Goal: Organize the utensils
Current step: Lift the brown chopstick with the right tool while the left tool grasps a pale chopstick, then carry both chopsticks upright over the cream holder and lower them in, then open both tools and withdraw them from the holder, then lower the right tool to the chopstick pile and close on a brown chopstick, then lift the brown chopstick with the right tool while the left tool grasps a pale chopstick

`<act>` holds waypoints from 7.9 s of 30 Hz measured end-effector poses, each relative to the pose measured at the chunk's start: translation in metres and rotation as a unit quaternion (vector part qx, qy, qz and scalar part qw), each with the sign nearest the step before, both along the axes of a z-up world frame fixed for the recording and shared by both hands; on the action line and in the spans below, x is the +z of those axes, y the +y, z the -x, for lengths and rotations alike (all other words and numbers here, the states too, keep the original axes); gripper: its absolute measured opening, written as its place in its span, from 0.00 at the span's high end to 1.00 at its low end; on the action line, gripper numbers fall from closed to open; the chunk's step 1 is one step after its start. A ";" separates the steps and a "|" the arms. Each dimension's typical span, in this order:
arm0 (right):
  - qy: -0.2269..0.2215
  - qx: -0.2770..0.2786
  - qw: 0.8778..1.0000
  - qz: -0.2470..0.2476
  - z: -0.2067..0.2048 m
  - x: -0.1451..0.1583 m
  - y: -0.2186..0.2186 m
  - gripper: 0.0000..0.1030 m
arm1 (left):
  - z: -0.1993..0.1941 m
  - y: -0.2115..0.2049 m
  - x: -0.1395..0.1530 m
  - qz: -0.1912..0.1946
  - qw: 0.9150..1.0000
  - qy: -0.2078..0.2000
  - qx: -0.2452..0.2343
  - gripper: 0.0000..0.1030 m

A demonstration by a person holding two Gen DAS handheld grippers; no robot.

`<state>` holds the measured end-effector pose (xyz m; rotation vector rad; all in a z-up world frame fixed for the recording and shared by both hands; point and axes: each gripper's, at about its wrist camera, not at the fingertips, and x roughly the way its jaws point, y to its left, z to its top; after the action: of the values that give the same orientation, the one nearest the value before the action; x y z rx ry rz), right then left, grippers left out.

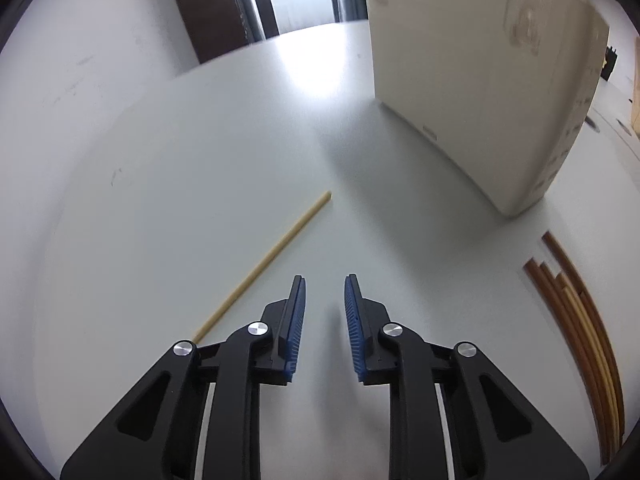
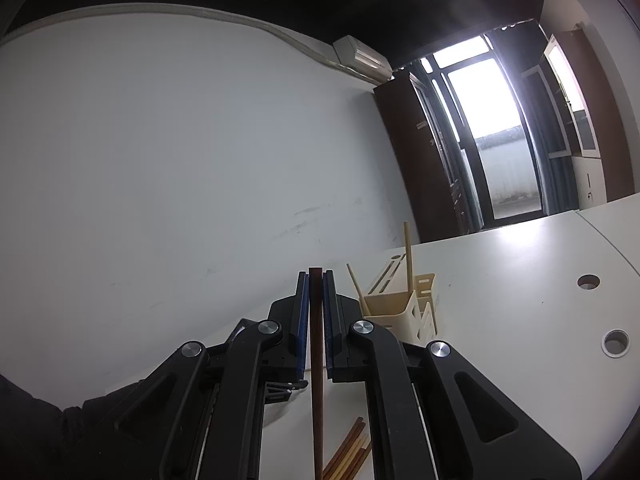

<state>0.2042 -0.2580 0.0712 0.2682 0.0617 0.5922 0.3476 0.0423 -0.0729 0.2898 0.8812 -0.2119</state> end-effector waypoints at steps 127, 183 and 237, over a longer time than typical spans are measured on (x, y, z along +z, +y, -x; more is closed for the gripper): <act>-0.027 -0.090 0.992 0.084 -0.098 0.043 0.028 0.91 | 0.010 -0.082 0.148 0.287 0.917 -0.261 -0.095 0.75; 0.330 -0.026 0.941 0.067 -0.143 -0.146 0.041 0.93 | 0.020 -0.081 -0.033 0.100 0.992 0.035 0.070 0.35; 0.127 0.024 0.988 -0.086 -0.066 -0.074 -0.024 0.93 | 0.061 -0.044 0.039 0.226 0.972 0.053 0.022 0.94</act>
<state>0.2703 -0.2817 -0.0025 0.5095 0.2648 0.6091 0.2869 -0.0022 -0.0336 -0.1666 0.9165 -0.3824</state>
